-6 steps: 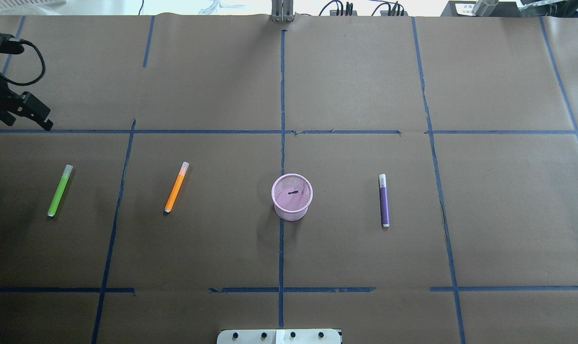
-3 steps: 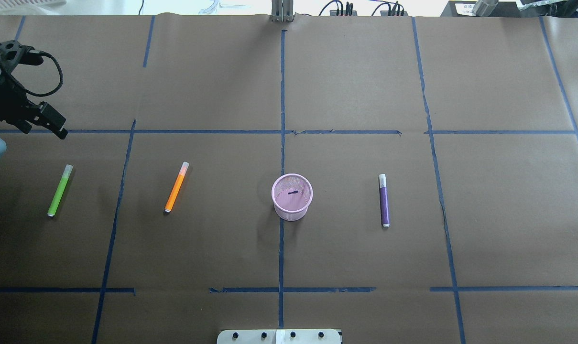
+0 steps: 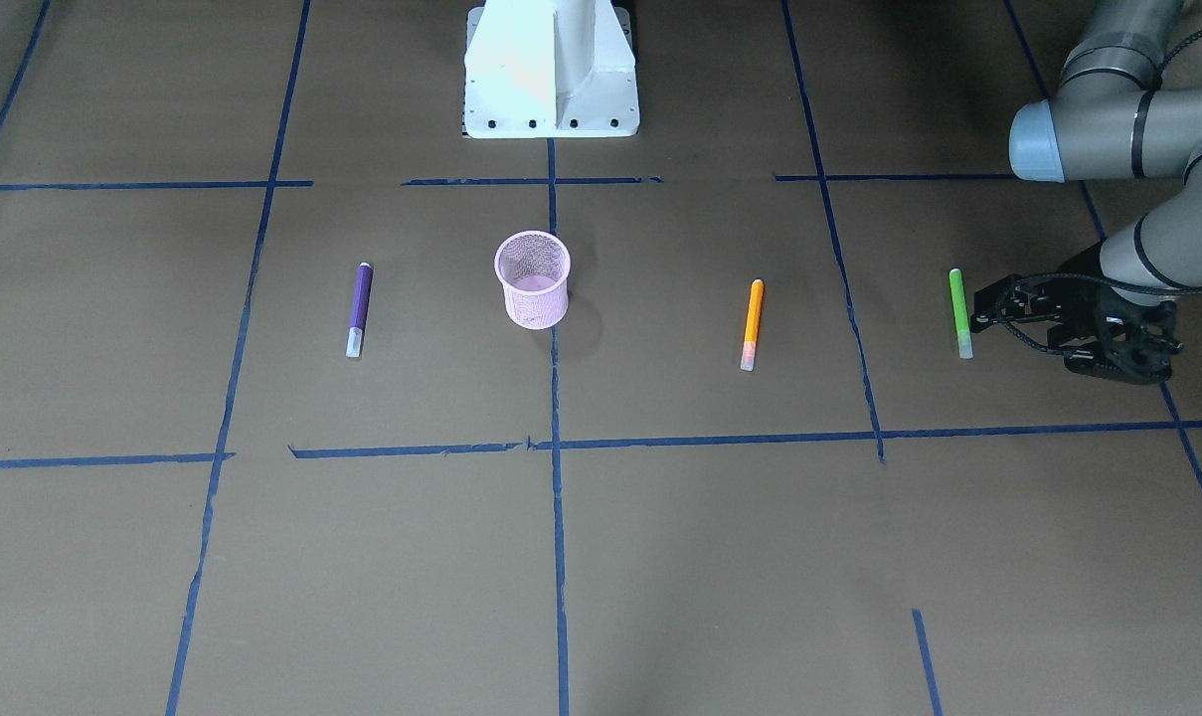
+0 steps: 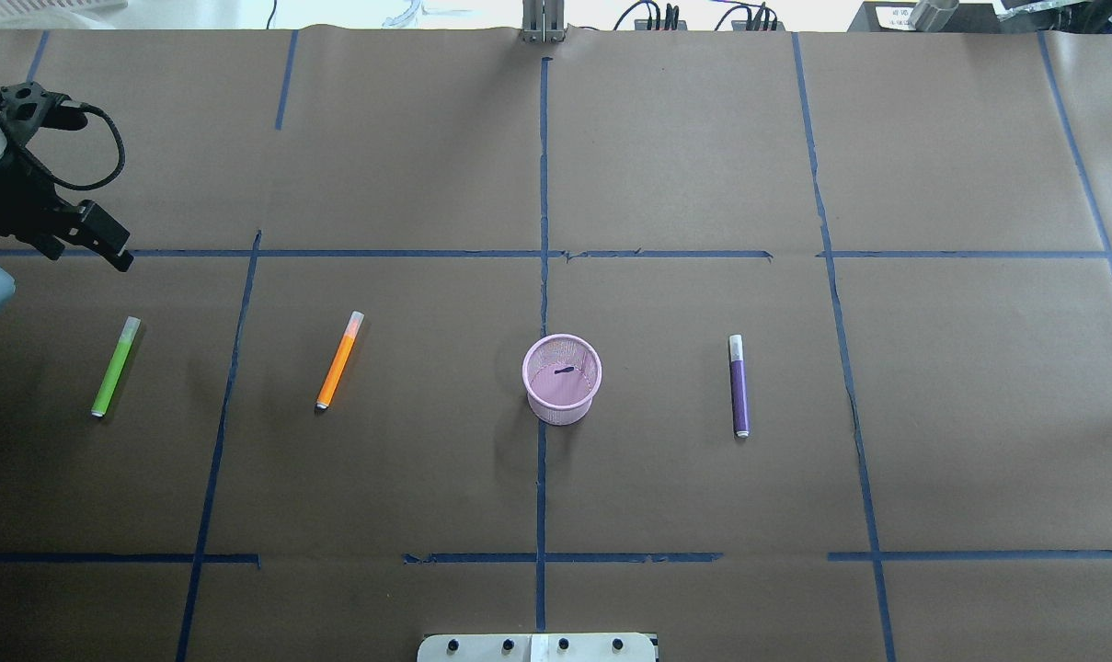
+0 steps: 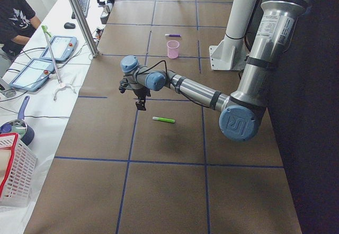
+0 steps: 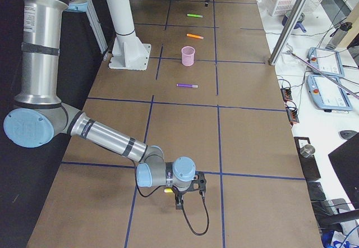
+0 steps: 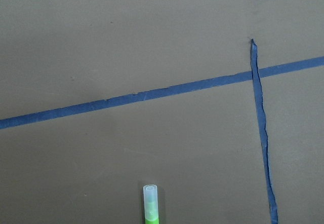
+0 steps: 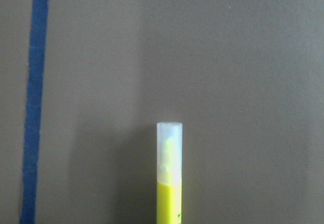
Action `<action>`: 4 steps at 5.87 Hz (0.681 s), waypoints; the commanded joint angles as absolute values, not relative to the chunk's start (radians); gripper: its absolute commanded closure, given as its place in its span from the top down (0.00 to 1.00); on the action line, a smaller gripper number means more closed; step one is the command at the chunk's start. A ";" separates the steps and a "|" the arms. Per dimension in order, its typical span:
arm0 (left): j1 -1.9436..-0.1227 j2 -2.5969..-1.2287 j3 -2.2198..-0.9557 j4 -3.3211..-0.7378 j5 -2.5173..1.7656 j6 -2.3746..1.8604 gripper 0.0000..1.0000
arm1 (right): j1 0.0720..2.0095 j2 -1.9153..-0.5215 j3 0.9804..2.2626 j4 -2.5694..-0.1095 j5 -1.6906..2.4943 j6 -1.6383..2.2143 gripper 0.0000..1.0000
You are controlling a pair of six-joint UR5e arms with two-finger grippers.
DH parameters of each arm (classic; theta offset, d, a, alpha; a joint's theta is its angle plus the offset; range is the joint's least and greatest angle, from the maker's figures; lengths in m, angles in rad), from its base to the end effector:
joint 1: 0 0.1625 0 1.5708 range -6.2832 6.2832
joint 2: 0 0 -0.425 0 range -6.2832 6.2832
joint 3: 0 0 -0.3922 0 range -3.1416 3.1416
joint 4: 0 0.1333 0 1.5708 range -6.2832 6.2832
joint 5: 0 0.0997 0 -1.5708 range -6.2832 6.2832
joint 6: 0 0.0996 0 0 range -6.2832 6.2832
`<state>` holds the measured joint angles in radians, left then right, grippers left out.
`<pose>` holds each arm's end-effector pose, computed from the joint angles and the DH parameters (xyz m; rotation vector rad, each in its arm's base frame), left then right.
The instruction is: Collect pens into pen holder
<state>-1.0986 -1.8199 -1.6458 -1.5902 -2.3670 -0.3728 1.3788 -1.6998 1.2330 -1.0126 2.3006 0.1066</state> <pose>0.2148 -0.5572 0.4815 -0.0267 0.8535 0.2300 -0.0110 -0.4070 0.8253 -0.0222 -0.7345 -0.1149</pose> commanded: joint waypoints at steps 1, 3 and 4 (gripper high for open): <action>-1.088 -1.818 -1.643 -1.591 -2.367 -0.373 1.00 | 1.364 -1.700 1.235 -1.000 2.304 0.120 1.00; -1.027 -1.810 -1.641 -1.598 -2.306 -0.374 1.00 | 1.362 -1.698 1.235 -0.993 2.304 0.120 1.00; -1.020 -1.792 -1.641 -1.604 -2.287 -0.371 1.00 | 1.359 -1.697 1.235 -0.992 2.303 0.121 1.00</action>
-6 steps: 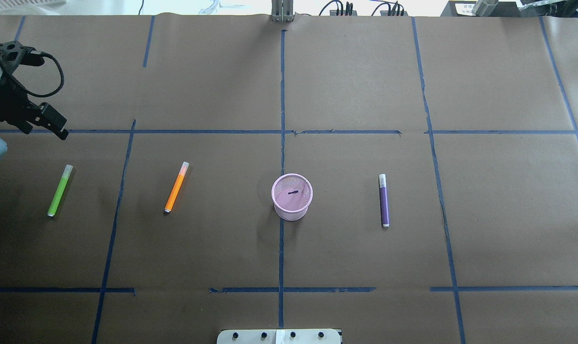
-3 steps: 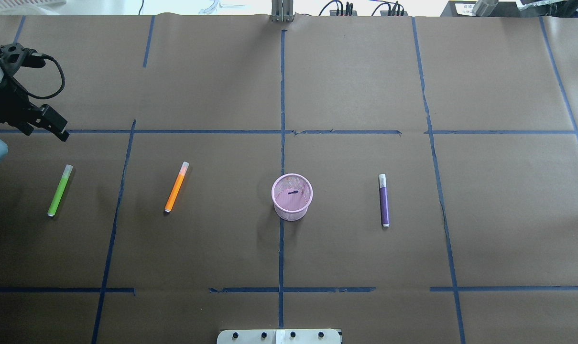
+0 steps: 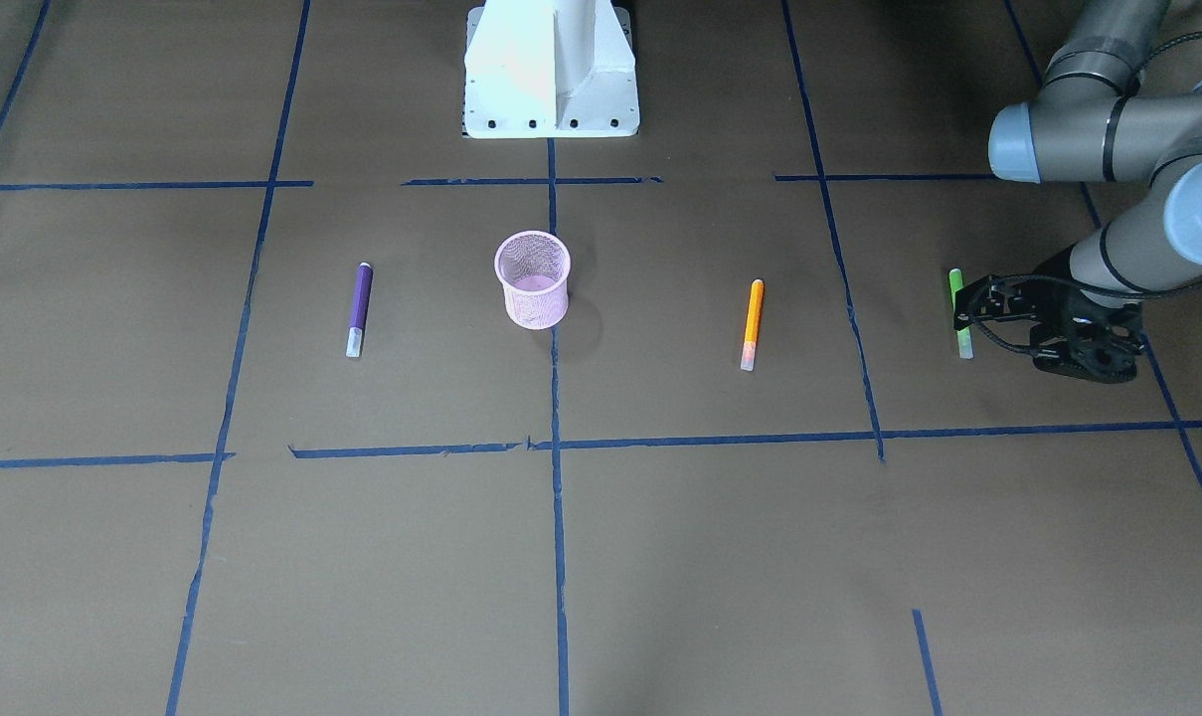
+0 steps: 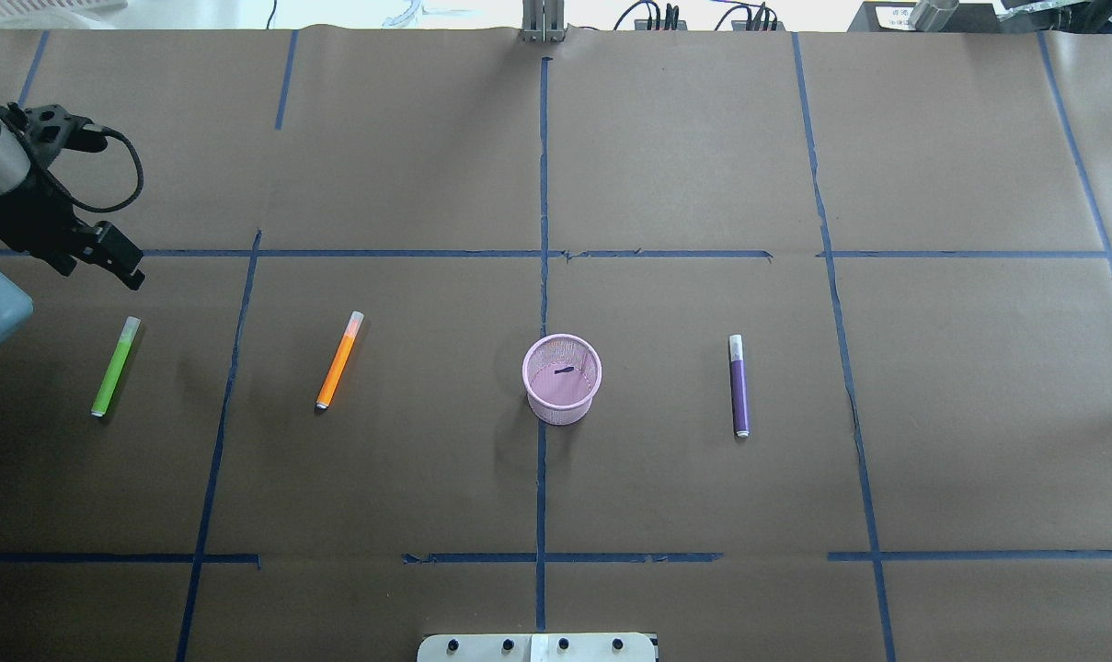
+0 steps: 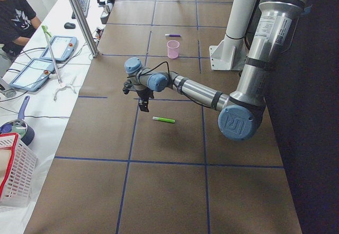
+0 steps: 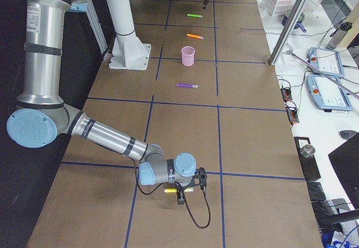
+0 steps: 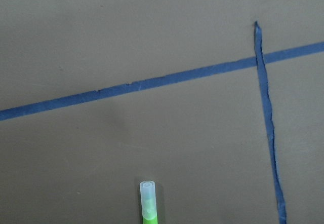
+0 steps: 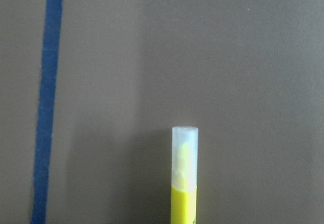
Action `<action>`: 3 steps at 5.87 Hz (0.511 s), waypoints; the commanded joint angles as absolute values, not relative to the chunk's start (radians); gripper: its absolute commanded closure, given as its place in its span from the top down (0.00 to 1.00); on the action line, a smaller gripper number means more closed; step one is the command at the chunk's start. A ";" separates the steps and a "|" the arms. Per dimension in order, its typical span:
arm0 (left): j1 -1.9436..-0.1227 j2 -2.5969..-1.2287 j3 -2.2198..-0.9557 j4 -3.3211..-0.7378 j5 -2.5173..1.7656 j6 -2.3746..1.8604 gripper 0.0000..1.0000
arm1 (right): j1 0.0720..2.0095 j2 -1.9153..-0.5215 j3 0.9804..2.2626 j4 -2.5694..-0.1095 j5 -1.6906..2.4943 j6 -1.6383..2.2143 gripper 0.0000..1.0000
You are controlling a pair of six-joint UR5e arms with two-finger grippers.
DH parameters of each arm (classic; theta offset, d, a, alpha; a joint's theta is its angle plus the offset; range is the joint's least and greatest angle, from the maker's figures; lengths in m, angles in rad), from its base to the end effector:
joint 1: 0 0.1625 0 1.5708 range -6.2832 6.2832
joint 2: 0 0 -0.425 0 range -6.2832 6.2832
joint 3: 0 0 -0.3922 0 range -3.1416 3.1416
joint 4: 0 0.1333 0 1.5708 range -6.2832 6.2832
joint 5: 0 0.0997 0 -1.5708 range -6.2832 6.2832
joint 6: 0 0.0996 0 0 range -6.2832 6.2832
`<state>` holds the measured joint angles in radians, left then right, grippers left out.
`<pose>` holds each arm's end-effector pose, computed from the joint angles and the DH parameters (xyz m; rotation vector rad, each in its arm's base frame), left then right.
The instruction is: Collect pens into pen holder
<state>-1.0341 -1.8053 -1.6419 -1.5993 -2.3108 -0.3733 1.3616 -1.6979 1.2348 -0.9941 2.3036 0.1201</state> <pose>0.2454 -0.5418 0.4947 -0.0360 0.8007 0.2782 -0.0188 -0.4095 0.8215 -0.0130 -0.7403 -0.1266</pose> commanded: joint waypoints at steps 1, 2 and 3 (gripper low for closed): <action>-0.982 -1.757 -1.631 -1.661 -2.234 -0.374 1.00 | 1.359 -1.695 1.235 -0.992 2.303 0.121 1.00; -0.977 -1.755 -1.587 -1.714 -2.230 -0.377 1.00 | 1.356 -1.695 1.235 -0.992 2.303 0.121 1.00; -0.971 -1.755 -1.516 -1.805 -2.229 -0.383 1.00 | 1.356 -1.695 1.233 -0.992 2.303 0.121 1.00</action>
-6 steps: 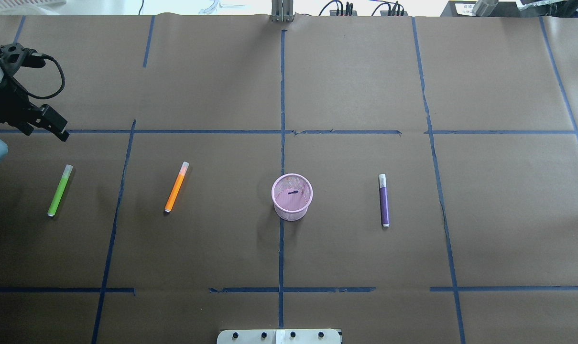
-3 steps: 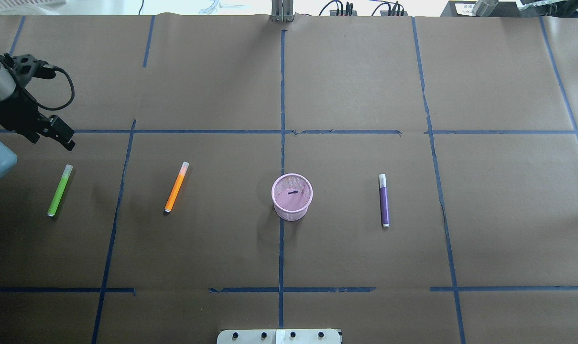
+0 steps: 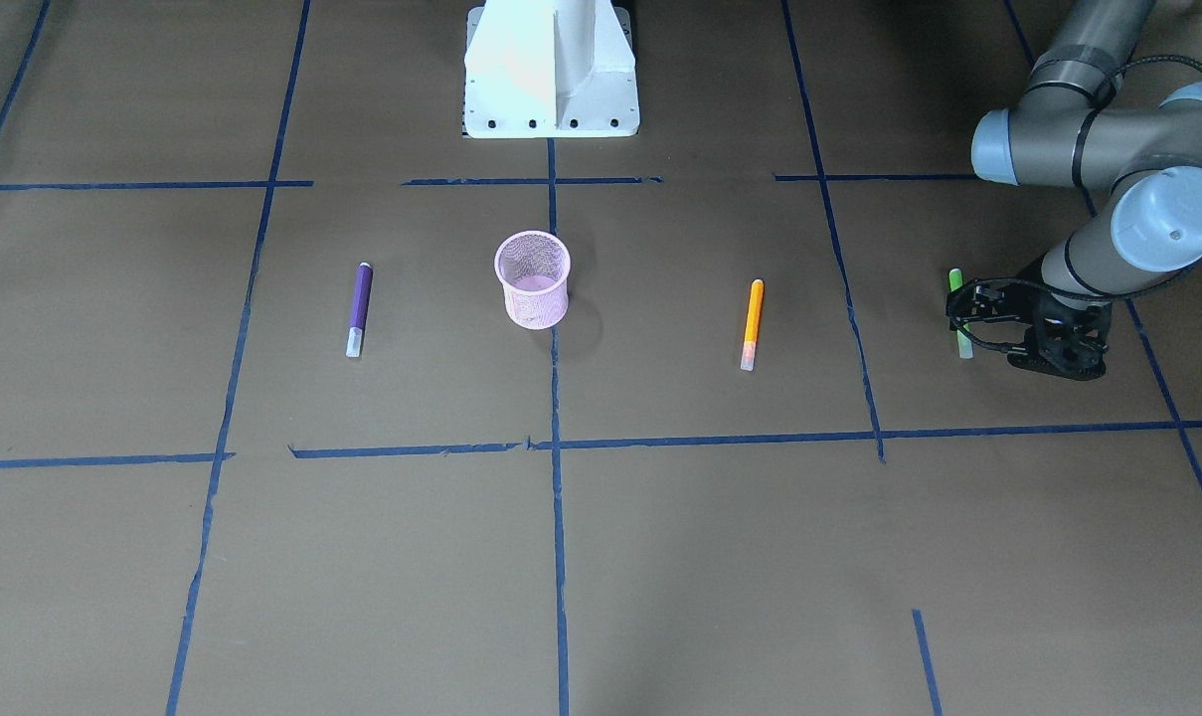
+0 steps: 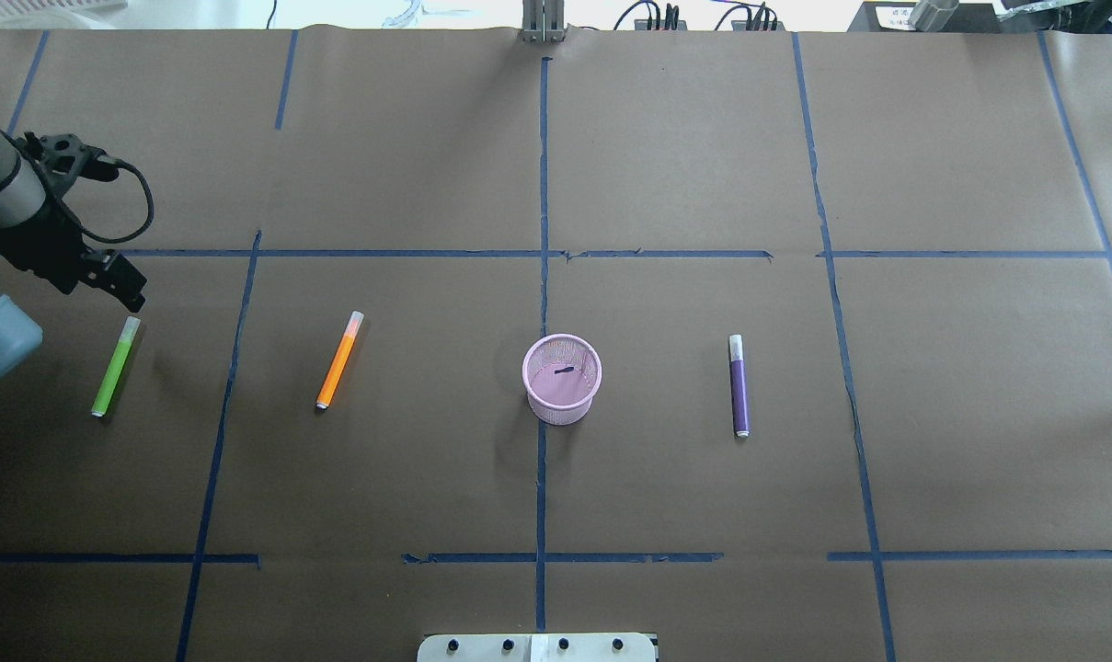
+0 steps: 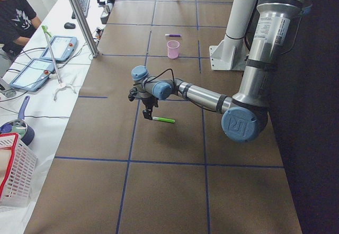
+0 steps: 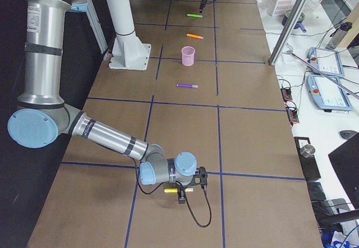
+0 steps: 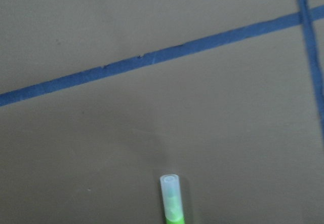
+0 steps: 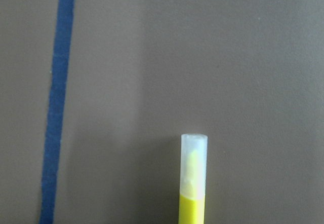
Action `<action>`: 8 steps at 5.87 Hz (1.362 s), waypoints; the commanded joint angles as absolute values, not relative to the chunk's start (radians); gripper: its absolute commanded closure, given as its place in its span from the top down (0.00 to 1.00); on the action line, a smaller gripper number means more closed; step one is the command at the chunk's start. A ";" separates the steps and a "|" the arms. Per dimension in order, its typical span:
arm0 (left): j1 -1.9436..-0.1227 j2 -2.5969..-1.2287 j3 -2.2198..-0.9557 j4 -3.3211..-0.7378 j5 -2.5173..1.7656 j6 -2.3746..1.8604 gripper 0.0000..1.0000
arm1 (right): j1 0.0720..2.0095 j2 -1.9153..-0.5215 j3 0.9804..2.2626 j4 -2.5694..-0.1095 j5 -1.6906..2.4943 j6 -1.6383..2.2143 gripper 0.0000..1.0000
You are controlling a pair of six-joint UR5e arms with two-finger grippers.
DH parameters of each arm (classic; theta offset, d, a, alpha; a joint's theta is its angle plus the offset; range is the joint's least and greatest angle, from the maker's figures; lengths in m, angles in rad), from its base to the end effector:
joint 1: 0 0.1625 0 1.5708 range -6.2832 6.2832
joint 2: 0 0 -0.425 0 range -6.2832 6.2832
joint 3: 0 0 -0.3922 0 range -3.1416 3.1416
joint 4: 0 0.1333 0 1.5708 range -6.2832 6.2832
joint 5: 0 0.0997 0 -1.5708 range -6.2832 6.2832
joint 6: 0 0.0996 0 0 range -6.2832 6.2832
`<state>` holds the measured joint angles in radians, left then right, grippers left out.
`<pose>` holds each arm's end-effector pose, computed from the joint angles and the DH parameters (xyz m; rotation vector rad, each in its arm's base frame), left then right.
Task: Collect pens into pen holder
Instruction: 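Lower the left gripper and close it on the green highlighter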
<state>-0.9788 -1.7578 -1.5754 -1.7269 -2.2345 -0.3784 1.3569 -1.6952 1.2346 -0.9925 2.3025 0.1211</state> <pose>0.2665 -0.5252 0.5452 -0.0103 0.7401 0.3192 -0.0210 -0.4112 0.8204 -0.0110 -0.7399 -0.1316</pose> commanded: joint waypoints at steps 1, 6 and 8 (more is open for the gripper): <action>-0.959 -1.755 -1.470 -1.903 -2.227 -0.453 1.00 | 1.355 -1.695 1.233 -0.992 2.303 0.121 1.00; -0.948 -1.689 -1.548 -1.963 -2.230 -0.518 1.00 | 1.353 -1.694 1.233 -0.992 2.301 0.121 1.00; -0.933 -1.690 -1.540 -1.962 -2.226 -0.519 1.00 | 1.353 -1.694 1.233 -0.992 2.301 0.121 1.00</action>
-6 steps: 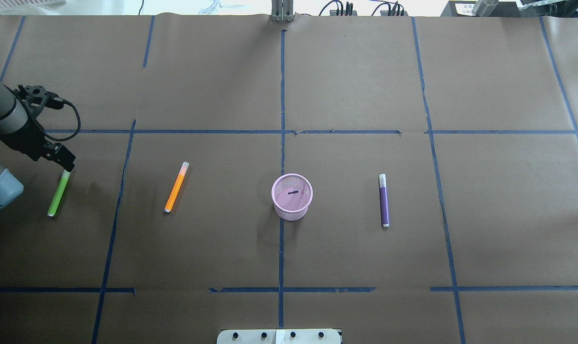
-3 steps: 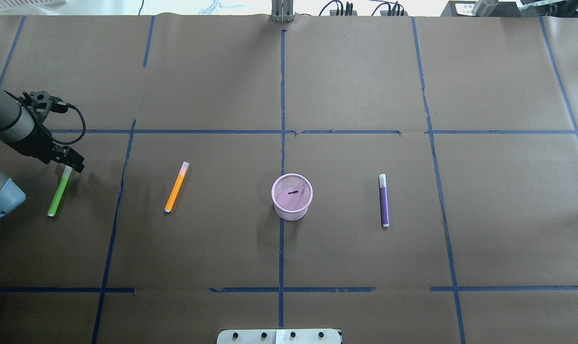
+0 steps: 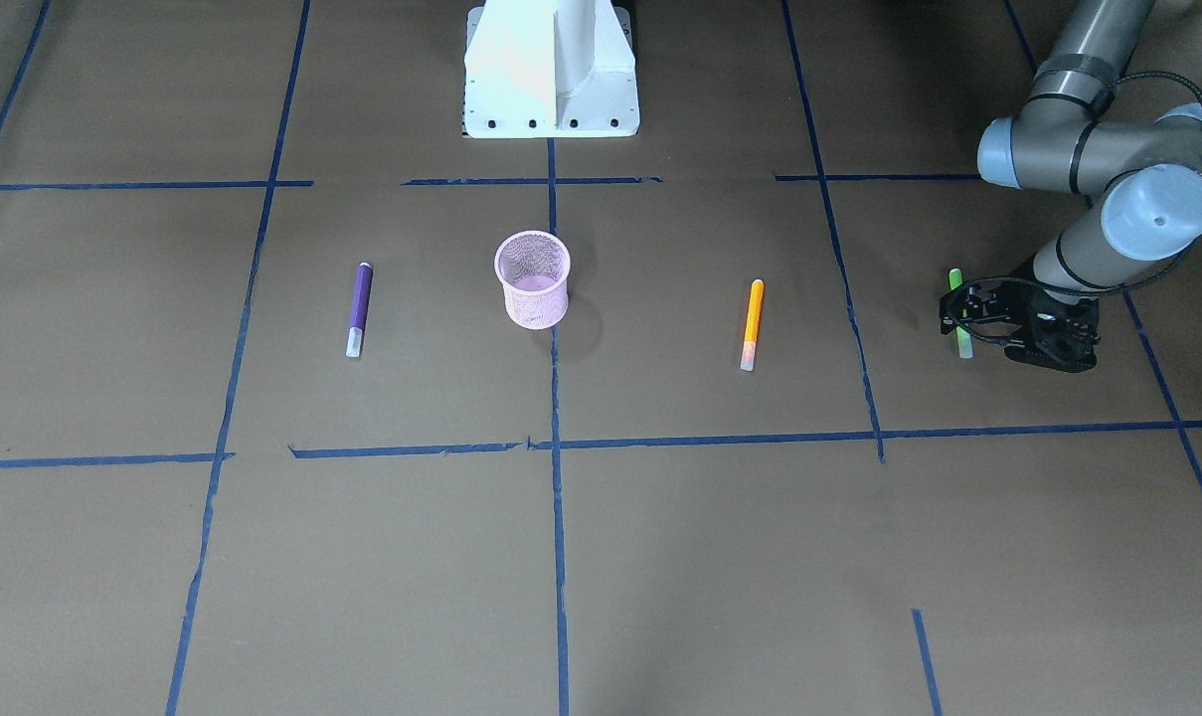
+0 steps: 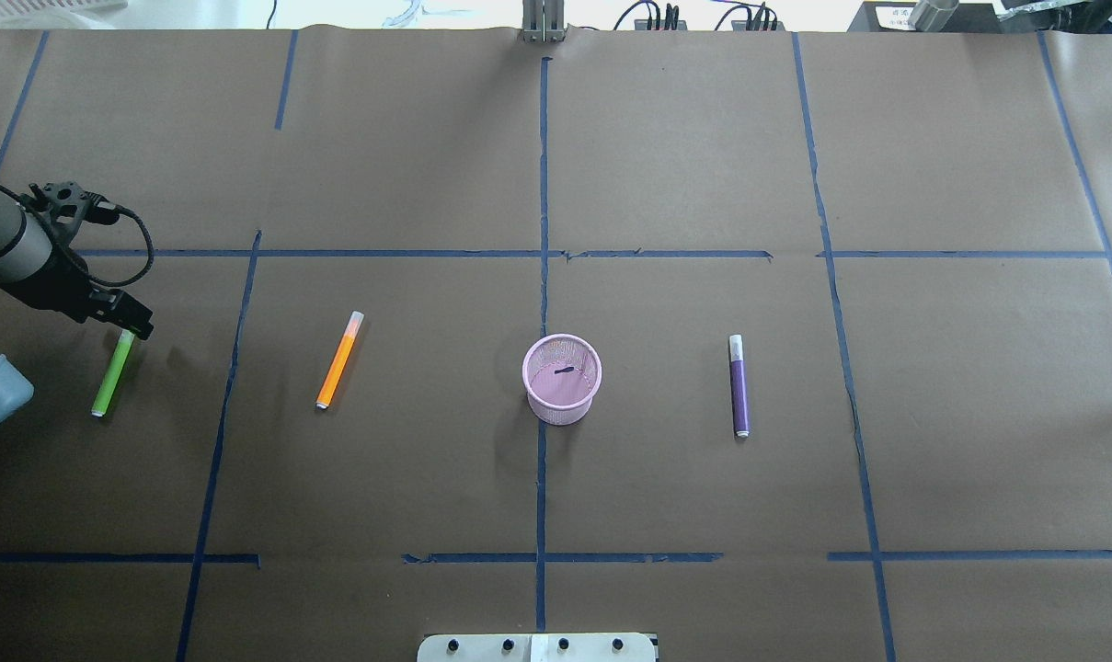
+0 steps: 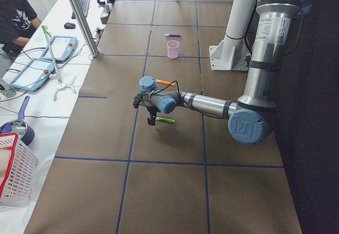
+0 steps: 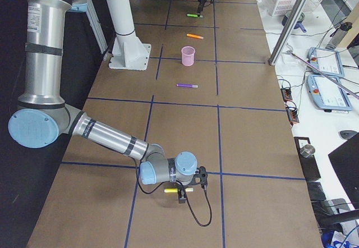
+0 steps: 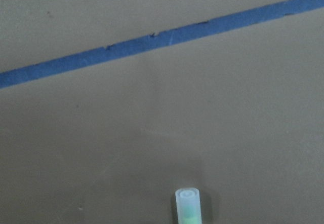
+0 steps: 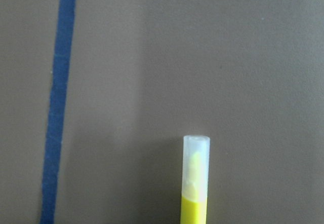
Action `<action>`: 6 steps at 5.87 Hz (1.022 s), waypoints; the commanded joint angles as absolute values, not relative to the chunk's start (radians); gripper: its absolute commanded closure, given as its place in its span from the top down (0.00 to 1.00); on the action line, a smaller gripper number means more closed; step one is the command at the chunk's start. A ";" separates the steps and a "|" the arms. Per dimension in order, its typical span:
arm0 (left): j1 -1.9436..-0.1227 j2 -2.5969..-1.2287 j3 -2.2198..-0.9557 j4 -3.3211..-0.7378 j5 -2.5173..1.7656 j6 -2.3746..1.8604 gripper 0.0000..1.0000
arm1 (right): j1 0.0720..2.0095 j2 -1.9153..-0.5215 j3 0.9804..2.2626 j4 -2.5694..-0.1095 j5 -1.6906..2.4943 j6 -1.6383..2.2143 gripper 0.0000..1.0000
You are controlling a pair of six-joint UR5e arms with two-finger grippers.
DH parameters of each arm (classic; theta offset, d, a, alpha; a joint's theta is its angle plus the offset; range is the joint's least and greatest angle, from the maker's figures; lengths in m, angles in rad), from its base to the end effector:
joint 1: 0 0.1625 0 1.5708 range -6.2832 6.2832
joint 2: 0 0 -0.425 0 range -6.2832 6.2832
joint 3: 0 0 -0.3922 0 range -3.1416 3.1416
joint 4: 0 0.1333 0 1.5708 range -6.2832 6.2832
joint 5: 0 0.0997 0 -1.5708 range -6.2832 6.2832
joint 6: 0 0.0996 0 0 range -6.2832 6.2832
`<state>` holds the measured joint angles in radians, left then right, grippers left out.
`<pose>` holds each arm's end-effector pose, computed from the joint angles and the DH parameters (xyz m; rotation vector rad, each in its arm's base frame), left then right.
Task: Collect pens into pen holder
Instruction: 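Lower the left gripper and close it on the green highlighter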
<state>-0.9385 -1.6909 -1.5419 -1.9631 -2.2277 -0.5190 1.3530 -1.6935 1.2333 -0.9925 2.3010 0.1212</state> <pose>0.2763 -0.4998 0.5722 0.0404 0.7953 0.2660 -0.0227 -0.4120 0.8204 -0.0119 -0.7384 -0.1353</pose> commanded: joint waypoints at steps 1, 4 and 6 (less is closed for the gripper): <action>-0.921 -1.692 -1.536 -1.962 -2.223 -0.520 1.00 | 1.353 -1.694 1.233 -0.992 2.301 0.121 1.00; -0.920 -1.698 -1.537 -1.960 -2.224 -0.518 0.61 | 1.353 -1.694 1.233 -0.992 2.302 0.123 1.00; -0.920 -1.700 -1.540 -1.959 -2.226 -0.518 0.29 | 1.353 -1.694 1.235 -0.992 2.303 0.129 1.00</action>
<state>-0.9205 -1.6985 -1.5380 -1.9599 -2.2247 -0.5185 1.3530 -1.6935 1.2336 -0.9925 2.3024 0.1252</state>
